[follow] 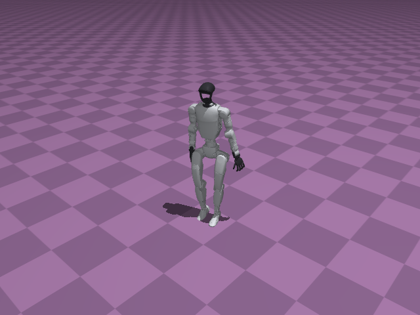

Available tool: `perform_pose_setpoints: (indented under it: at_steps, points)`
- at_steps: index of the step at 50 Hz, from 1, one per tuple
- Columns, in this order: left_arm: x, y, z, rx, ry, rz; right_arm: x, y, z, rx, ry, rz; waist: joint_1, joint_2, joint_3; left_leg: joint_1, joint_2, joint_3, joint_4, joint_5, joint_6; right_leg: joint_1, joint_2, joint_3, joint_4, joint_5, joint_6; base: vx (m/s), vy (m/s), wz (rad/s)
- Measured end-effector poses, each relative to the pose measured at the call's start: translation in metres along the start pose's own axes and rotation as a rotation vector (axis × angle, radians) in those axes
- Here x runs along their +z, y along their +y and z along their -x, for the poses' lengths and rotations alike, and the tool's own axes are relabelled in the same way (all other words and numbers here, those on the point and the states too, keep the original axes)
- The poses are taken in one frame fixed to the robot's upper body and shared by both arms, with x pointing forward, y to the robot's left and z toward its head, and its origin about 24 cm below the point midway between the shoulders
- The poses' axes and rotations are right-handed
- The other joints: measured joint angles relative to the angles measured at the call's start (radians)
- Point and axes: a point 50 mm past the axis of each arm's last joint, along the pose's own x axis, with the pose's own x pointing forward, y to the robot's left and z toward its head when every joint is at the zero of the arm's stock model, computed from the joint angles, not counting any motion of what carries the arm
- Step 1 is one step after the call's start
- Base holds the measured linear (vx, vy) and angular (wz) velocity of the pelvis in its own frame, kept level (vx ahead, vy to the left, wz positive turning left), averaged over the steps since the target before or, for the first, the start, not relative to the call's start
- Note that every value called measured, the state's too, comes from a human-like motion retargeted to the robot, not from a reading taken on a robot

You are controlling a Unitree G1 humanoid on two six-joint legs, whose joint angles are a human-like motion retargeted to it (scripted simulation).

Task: In place motions

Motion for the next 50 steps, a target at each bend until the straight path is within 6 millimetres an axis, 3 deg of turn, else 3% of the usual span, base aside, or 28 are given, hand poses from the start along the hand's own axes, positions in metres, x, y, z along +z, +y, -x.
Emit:
perform_pose_setpoints:
  at_steps: [4, 12, 20, 22, 26, 30, 33, 35, 37, 42, 45, 46, 48, 50]
  points:
    - [-0.009, 0.000, 0.000, -0.024, 0.025, -0.048, -0.004, -0.005, 0.000, -0.071, 0.001, 0.016, 0.037, -0.006, 0.001, 0.010, -0.012, -0.026, -0.001, -0.008, 0.005, 0.026, -0.018, -0.049, -0.012, -0.027, 0.037, 0.10, 0.01, 0.40]
    - [0.007, -0.003, 0.000, -0.028, -0.053, -0.110, -0.014, -0.003, 0.000, -0.045, 0.032, -0.002, -0.030, -0.005, -0.003, 0.008, 0.001, -0.011, -0.020, -0.024, 0.018, 0.007, -0.005, -0.053, -0.023, -0.021, 0.026, 0.00, -0.04, -0.04]
    - [0.036, -0.010, 0.002, -0.064, -0.102, -0.104, 0.000, -0.005, 0.000, -0.054, -0.026, -0.019, -0.122, 0.011, 0.030, 0.011, 0.058, 0.181, -0.055, -0.054, 0.026, -0.070, 0.061, 0.087, -0.073, 0.035, -0.062, -0.15, -0.10, -1.44]
    - [0.044, -0.008, 0.002, -0.063, -0.132, -0.111, 0.004, -0.009, 0.000, -0.059, -0.038, -0.010, -0.144, 0.024, 0.042, 0.016, 0.085, 0.255, -0.063, -0.066, 0.024, -0.086, 0.061, 0.039, -0.083, 0.009, -0.098, -0.19, -0.11, -2.15]
    - [0.052, 0.003, 0.001, -0.037, -0.175, -0.141, 0.007, -0.013, 0.000, -0.061, -0.039, -0.022, -0.145, 0.036, 0.052, 0.030, 0.128, 0.415, -0.082, -0.097, 0.016, -0.092, -0.010, -0.282, -0.095, -0.073, -0.110, -0.18, -0.15, -2.82]
    - [0.044, 0.004, 0.000, -0.014, -0.161, -0.132, 0.000, -0.015, 0.000, -0.052, 0.000, -0.064, -0.100, 0.036, 0.031, 0.050, 0.146, 0.580, -0.101, -0.143, 0.008, -0.070, -0.072, -0.624, -0.067, -0.074, -0.084, -0.07, -0.24, -3.23]
    - [0.031, -0.004, 0.001, -0.035, -0.106, -0.086, -0.010, -0.015, 0.001, -0.045, 0.041, -0.104, -0.101, 0.040, 0.009, 0.065, 0.155, 0.651, -0.099, -0.182, -0.003, -0.037, -0.092, -0.747, -0.043, -0.013, -0.083, 0.04, -0.23, -2.50]
    - [0.022, -0.011, 0.002, -0.051, -0.059, -0.052, -0.018, -0.014, 0.001, -0.041, 0.073, -0.137, -0.110, 0.043, -0.002, 0.082, 0.159, 0.703, -0.095, -0.205, -0.013, -0.014, -0.092, -0.737, -0.043, 0.017, -0.076, 0.08, -0.25, -1.95]
    - [0.015, -0.018, 0.003, -0.063, -0.022, -0.022, -0.028, -0.014, 0.002, -0.042, 0.112, -0.174, -0.123, 0.037, -0.012, 0.109, 0.154, 0.771, -0.086, -0.228, -0.030, 0.012, -0.078, -0.668, -0.078, 0.002, -0.026, 0.13, -0.22, -1.58]
    - [0.004, -0.033, 0.007, -0.083, 0.014, 0.018, -0.060, -0.009, 0.007, -0.015, 0.242, -0.255, -0.123, 0.033, -0.047, 0.173, 0.192, 0.904, -0.013, -0.251, -0.080, 0.013, -0.027, -0.529, -0.156, -0.023, -0.087, 0.23, -0.30, -1.41]
    - [0.009, -0.034, 0.007, -0.082, -0.022, 0.069, -0.066, -0.006, 0.008, -0.002, 0.276, -0.277, -0.146, -0.010, -0.036, 0.204, 0.223, 0.915, 0.093, -0.200, -0.048, 0.021, -0.036, -0.436, -0.184, -0.034, -0.111, 0.15, -0.23, -1.03]
    - [0.012, -0.032, 0.006, -0.087, -0.036, 0.073, -0.066, -0.005, 0.008, 0.002, 0.274, -0.276, -0.144, -0.037, -0.038, 0.203, 0.237, 0.929, 0.161, -0.180, -0.014, 0.028, -0.071, -0.449, -0.188, -0.031, -0.112, 0.18, -0.30, -1.26]
    - [0.018, -0.026, 0.005, -0.086, -0.061, 0.064, -0.065, -0.003, 0.008, 0.012, 0.265, -0.273, -0.139, -0.091, -0.050, 0.174, 0.269, 0.930, 0.330, -0.177, 0.097, 0.030, -0.135, -0.443, -0.186, -0.033, -0.105, 0.21, -0.28, -1.02]
    - [0.027, -0.019, 0.003, -0.068, -0.088, 0.045, -0.065, -0.003, 0.008, 0.023, 0.255, -0.268, -0.161, -0.112, -0.068, 0.096, 0.306, 0.825, 0.506, -0.226, 0.223, 0.022, -0.156, -0.403, -0.183, -0.041, -0.103, 0.22, -0.17, -0.31]
